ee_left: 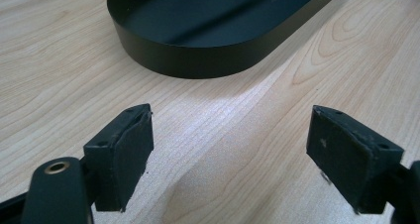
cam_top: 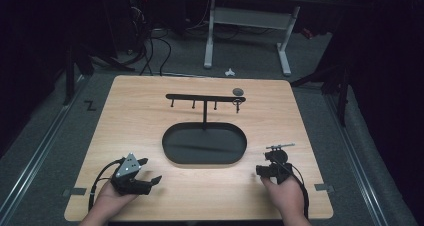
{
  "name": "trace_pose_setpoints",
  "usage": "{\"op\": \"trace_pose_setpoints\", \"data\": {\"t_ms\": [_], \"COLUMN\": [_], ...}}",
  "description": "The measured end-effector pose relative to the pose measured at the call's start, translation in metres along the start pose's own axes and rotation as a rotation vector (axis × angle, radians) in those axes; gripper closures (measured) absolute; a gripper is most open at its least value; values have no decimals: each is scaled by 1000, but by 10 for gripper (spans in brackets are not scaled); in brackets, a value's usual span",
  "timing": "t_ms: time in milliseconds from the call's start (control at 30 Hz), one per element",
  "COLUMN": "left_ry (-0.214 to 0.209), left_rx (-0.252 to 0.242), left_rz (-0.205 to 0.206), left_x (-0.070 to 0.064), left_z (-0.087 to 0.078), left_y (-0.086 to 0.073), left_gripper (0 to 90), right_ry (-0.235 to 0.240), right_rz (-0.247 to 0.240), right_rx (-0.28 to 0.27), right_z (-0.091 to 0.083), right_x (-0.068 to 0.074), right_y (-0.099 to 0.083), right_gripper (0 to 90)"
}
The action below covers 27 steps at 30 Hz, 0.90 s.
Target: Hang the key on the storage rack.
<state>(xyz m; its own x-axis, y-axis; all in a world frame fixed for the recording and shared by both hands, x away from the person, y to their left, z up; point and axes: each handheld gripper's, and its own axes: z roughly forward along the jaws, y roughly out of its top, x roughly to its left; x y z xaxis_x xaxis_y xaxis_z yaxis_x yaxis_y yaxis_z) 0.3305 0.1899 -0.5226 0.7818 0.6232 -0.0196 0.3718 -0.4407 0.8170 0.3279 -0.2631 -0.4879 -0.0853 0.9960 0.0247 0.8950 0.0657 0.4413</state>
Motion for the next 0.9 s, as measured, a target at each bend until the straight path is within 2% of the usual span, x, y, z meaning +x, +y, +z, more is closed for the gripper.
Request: {"op": "trace_pose_setpoints", "data": {"t_ms": [100,133,167,233,367,400,433,467,533,633,700,900], "left_ry": [6,6,14,24,48,48,59,62,76,94,94,91], "left_rx": [-1,-1,-5,-12,-12,-12,-19,-17,-27,-44,-58,-70], "left_rz": [3,3,0,-9,-21,-21,-35,-39,-47,-66,-79,-80], "left_x": [0,0,1,3,5,5,6,7,7,6,7,7], "left_z": [0,0,0,-1,0,0,-1,-1,-4,-9,-12,-13], "left_y": [0,0,0,-1,-2,-2,-3,-3,-3,-4,-4,-4], "left_gripper": [189,189,189,189,184,183,183,183,182,182,182,182], "right_ry": [10,10,12,16,-3,-3,1,18,62,62,82,84], "right_rz": [5,5,1,-5,-51,-51,-73,-74,-79,-107,-88,-68], "right_rx": [-76,-76,-134,-193,-304,-304,-364,-381,-406,-431,-417,-423], "right_z": [5,5,9,11,12,12,12,12,9,8,10,9], "right_x": [2,2,4,4,5,5,5,4,2,-1,-3,-5], "right_y": [-19,-19,-30,-38,-48,-48,-53,-54,-53,-55,-57,-57], "right_gripper": [428,428,425,425,398,398,391,386,357,359,357,354]}}
